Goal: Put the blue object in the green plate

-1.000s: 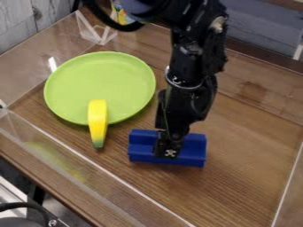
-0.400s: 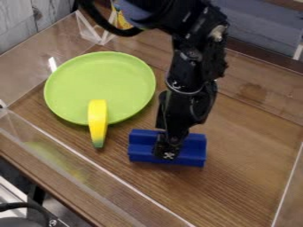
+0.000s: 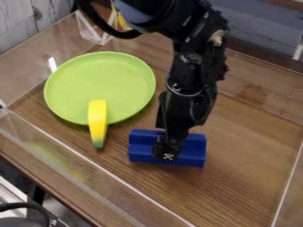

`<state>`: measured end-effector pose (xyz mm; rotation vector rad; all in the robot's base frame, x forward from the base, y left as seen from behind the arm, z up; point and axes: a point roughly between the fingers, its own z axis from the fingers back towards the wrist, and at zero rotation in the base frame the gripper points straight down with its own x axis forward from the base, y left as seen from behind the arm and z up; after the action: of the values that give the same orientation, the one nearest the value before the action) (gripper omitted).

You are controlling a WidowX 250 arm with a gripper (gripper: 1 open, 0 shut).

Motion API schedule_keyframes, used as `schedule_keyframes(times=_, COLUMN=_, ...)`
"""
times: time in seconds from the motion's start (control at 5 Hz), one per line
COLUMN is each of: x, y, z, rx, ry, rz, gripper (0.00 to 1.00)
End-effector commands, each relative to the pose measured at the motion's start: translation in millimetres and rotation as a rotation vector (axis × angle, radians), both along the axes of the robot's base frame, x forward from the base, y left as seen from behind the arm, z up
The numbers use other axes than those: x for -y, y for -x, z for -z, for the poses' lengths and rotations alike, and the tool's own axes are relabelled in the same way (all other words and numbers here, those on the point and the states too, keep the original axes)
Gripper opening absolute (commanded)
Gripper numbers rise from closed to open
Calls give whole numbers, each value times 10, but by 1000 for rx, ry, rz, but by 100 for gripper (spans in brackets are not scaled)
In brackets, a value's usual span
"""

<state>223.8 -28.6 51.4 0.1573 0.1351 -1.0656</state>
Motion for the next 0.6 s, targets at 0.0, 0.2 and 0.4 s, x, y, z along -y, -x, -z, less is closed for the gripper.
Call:
schedule_keyframes(times=0.0, x=0, y=-54, z=-87, rx=54, ry=2, rz=6, gripper=100)
schedule_keyframes(times=0.2, x=-28, y=-66, z=-64, rx=60, ry=-3, rz=-2, gripper=100)
schedule_keyframes(times=0.4, x=-54, y=-75, z=-41, rx=65, ry=-9, rz=-11, gripper=100)
